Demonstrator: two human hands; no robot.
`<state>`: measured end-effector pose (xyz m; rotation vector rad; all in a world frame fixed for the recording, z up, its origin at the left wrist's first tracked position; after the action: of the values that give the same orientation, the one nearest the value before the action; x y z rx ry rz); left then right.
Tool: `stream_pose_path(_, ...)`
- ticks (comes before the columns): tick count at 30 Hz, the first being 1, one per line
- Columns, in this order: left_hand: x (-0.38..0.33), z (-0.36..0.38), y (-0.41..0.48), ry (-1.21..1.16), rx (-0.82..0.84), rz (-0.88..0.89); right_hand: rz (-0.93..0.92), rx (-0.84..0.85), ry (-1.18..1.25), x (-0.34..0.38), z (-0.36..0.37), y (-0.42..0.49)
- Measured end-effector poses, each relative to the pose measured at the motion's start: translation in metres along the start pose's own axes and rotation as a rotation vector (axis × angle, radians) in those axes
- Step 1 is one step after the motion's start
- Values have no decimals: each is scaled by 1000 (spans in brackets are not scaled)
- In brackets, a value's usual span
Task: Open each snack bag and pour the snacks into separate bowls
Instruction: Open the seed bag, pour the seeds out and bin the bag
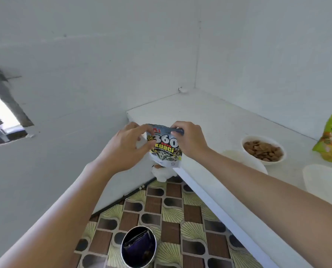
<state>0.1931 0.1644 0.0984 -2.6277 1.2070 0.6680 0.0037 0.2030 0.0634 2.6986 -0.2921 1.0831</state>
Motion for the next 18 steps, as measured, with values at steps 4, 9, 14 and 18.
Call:
stream_pose_path(4,60,-3,-40,4,113,-119,-33,111,12,32,76,12)
stream_pose_path(9,123,34,-83,-48,271,-245,-32,248,2,38,168,13)
stream_pose_path(14,200,109,-113,-133,330,-380,21,402,19,-11,283,-1)
stream_pose_path(18,276,221,-130,-152,383,-467,68,511,32,-94,389,-18)
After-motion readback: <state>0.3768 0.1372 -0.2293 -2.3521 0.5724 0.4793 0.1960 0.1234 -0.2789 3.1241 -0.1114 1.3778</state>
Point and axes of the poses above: each hand's wrist, its own y-axis towards the middle knuckle, its own z-axis out of the palm, x = y × z, the point moved 6 cm from there along y, towards the middle knuckle, and after that the axes turned 12 degrees about x, right-handed, at the moved point
